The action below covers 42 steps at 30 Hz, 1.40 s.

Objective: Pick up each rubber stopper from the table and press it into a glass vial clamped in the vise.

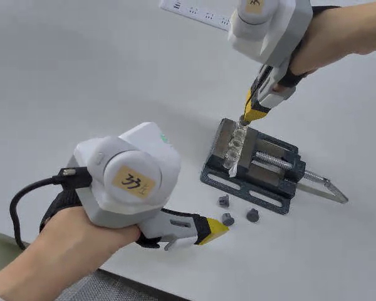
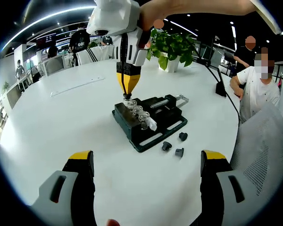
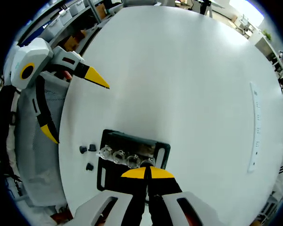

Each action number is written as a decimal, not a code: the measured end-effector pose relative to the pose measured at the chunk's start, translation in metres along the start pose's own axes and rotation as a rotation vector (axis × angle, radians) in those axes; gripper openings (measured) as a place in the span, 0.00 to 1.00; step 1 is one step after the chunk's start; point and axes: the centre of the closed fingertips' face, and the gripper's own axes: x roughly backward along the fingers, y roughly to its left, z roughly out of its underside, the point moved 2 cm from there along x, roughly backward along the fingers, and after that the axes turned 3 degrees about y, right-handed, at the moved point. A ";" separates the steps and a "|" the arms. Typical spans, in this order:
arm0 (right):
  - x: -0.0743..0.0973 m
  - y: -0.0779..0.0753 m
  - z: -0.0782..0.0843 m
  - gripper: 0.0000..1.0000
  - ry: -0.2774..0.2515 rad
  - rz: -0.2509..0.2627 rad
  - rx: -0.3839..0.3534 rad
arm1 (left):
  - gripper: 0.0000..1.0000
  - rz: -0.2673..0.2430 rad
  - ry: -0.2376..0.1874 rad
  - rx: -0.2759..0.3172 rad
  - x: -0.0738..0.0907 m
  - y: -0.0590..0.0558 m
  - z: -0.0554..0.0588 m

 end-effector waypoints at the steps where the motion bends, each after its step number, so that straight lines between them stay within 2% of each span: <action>1: 0.002 0.004 0.000 0.00 -0.010 0.001 -0.001 | 0.93 -0.005 0.000 -0.002 0.002 0.001 0.000; 6: 0.002 0.002 -0.001 0.00 -0.063 0.011 -0.010 | 0.93 -0.020 0.002 0.004 0.005 0.005 0.003; 8: 0.002 0.007 0.001 0.00 -0.091 0.015 -0.018 | 0.94 -0.025 0.002 0.002 0.006 0.006 0.003; 14: 0.003 0.010 0.003 0.00 -0.151 0.031 -0.029 | 0.94 -0.028 0.009 -0.004 0.008 0.006 0.003; 21: 0.004 0.008 0.004 0.00 -0.175 0.054 -0.022 | 0.94 -0.029 0.012 -0.007 0.010 0.004 0.002; 24: 0.005 0.007 0.009 0.07 -0.172 0.061 -0.017 | 0.94 -0.031 0.007 -0.004 0.010 0.003 0.001; 28: 0.009 0.012 0.010 0.16 -0.221 0.074 -0.039 | 0.94 -0.030 0.007 -0.004 0.010 0.003 0.001; 31: 0.011 0.023 0.014 0.26 -0.260 0.059 -0.050 | 0.94 -0.027 0.002 -0.005 0.011 0.003 -0.001; 36: 0.010 0.040 0.026 0.35 -0.302 0.060 -0.061 | 0.95 -0.024 -0.007 -0.015 0.011 0.004 -0.005; 42: 0.007 0.060 0.040 0.49 -0.352 0.069 -0.114 | 0.96 -0.018 -0.018 -0.029 0.012 0.003 -0.009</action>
